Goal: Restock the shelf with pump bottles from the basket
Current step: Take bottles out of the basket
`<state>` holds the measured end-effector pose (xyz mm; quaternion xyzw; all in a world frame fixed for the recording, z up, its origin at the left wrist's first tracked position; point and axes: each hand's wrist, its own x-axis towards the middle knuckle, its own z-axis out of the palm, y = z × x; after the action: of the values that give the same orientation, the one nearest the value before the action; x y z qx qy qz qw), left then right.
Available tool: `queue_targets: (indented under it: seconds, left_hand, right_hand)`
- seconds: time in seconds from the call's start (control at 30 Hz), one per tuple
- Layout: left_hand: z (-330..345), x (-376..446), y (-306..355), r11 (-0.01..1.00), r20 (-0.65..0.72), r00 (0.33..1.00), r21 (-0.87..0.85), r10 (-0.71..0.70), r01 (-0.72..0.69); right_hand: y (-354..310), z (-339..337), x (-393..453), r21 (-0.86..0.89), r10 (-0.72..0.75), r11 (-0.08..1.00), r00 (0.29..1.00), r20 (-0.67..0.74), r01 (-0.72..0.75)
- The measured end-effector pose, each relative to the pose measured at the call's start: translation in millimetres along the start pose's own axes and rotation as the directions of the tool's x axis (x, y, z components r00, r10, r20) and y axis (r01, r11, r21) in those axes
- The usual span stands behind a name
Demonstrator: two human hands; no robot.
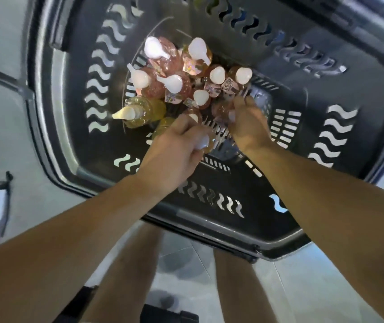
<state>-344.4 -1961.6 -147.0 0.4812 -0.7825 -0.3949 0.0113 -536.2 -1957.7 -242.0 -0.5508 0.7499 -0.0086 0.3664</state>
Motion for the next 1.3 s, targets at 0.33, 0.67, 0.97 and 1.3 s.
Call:
queue_targets:
  seconds: [0.33, 0.67, 0.97, 1.3]
  left_hand:
    - [-114.6, -41.4, 92.6, 0.998, -0.111, 0.992, 0.019, 0.064, -0.063]
    - [-261.3, -123.4, 222.4, 0.975, -0.132, 0.991, -0.217, 0.026, -0.054]
    - [-330.7, -218.8, 326.4, 0.921, -0.252, 0.964, -0.347, 0.089, -0.176]
    - [-395.6, -308.1, 472.7, 0.881, -0.446, 0.853, -0.243, 0.270, -0.406]
  right_hand:
    - [-51.5, -133.7, -165.0, 0.053, 0.013, 0.999, 1.000, -0.017, -0.012]
    - [-137.5, -273.9, -343.1, 0.363, 0.132, 0.932, 0.947, -0.294, -0.017]
    - [-169.0, -360.7, -478.9, 0.603, 0.217, 0.787, 0.858, -0.466, 0.128]
    - [-191.2, -476.0, -608.2, 0.561, 0.163, 0.740, 0.711, -0.684, 0.371]
